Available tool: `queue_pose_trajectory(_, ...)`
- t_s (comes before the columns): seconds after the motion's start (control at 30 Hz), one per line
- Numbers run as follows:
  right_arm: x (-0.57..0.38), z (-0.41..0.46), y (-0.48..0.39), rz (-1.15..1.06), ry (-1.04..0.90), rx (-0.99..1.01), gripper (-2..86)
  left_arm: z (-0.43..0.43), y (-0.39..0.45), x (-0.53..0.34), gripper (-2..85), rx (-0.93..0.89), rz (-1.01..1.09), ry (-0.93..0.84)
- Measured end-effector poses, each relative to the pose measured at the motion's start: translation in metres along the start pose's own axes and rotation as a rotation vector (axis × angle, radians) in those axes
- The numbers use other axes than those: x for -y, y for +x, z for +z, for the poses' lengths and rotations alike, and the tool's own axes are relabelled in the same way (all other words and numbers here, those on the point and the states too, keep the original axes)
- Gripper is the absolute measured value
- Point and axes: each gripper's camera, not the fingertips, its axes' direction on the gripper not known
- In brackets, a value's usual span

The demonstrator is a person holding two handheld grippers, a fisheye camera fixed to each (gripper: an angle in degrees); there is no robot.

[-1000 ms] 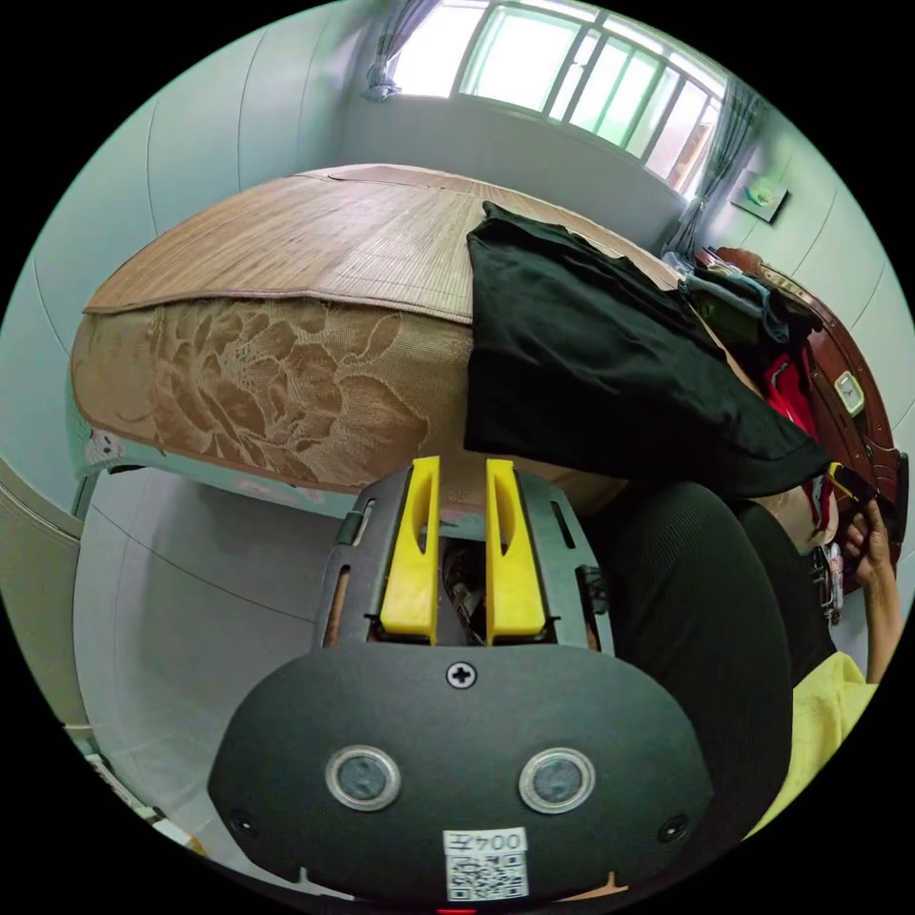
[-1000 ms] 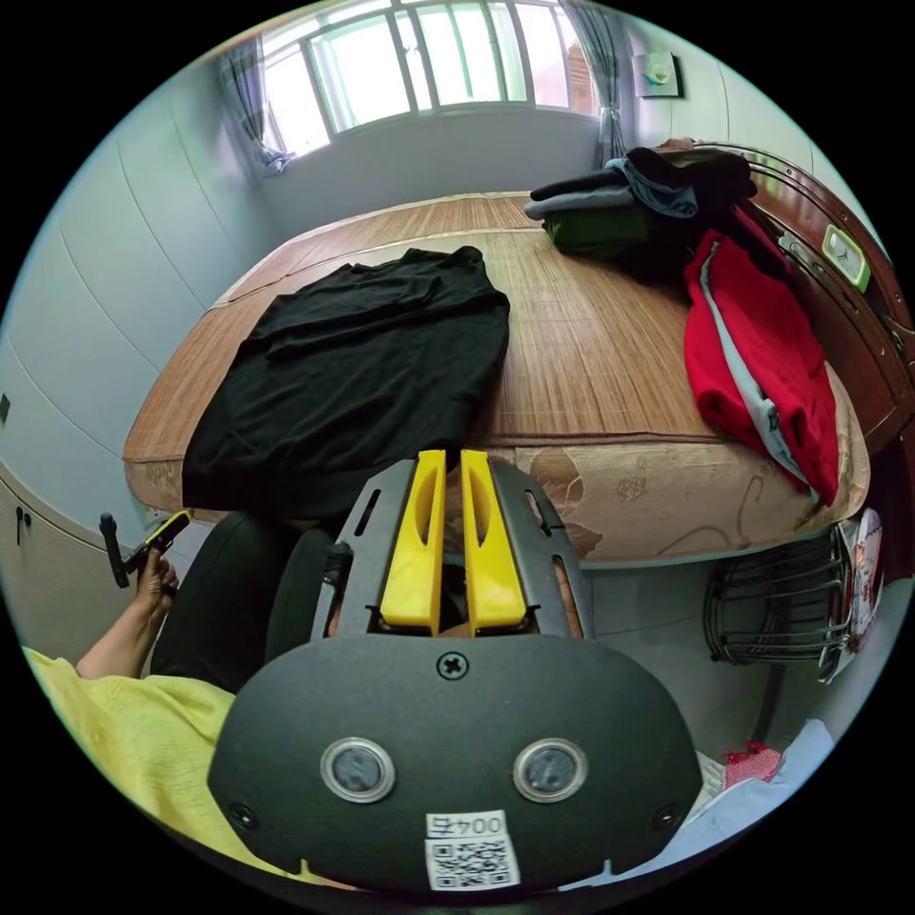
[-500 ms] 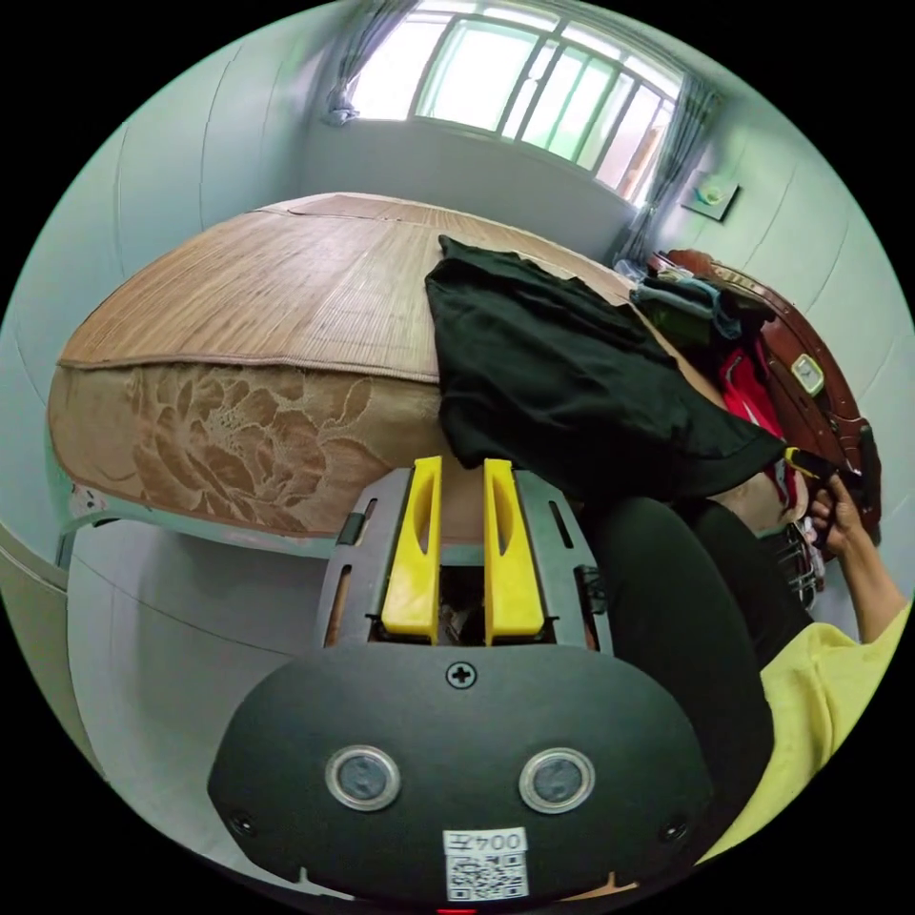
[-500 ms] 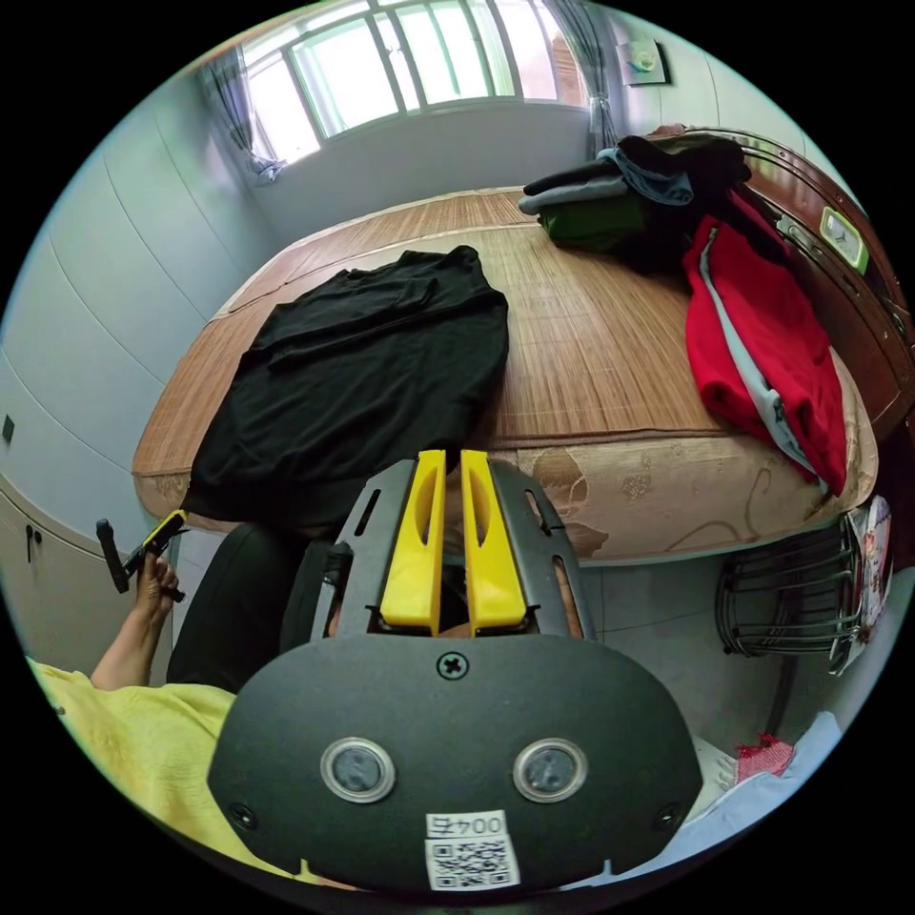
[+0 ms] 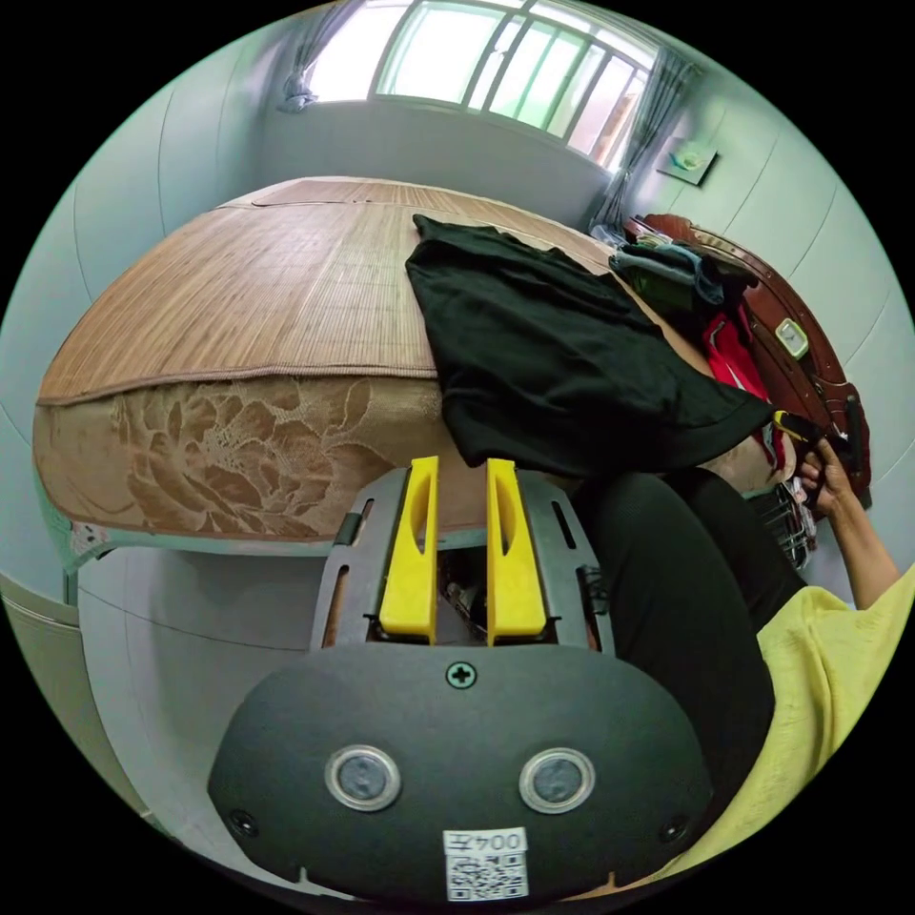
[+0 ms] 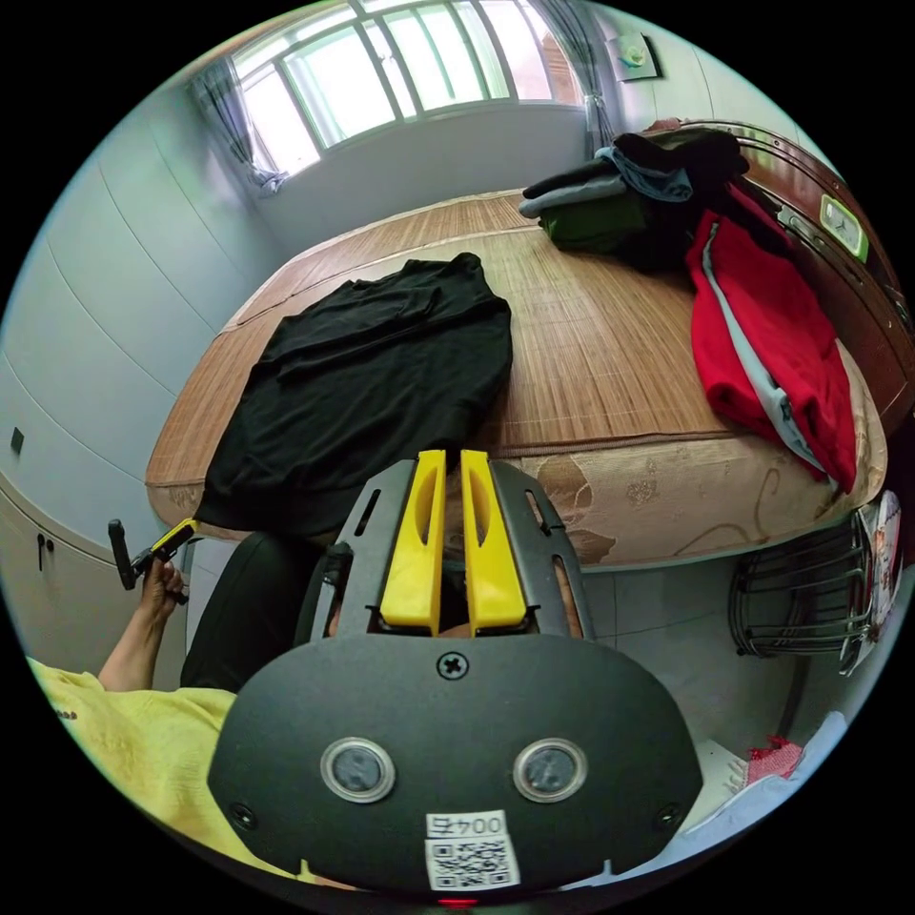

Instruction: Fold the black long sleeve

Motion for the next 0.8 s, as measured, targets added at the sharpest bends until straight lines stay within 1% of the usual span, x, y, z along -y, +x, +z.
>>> queue_pose_trajectory(0.4, 0.012, -0.014, 0.004, 0.003, -0.005, 0.001, 3.4, 0.002, -0.010, -0.018, 7.7, 0.011, -0.013, 0.005)
queue_pose_trajectory(0.53, 0.014, -0.019, 0.006, 0.006, -0.006, 0.003, 3.5, 0.011, -0.007, -0.022, 7.6, 0.071, 0.000, -0.017)
queue_pose_trajectory(0.67, 0.016, -0.025, 0.011, 0.007, -0.010, 0.002, 3.5, 0.011, -0.017, -0.027, 7.4, 0.081, -0.068, 0.021)
queue_pose_trajectory(0.8, 0.018, -0.029, 0.016, 0.007, -0.012, 0.000, 3.6, 0.009, -0.020, -0.026, 7.2, 0.068, -0.060, 0.035)
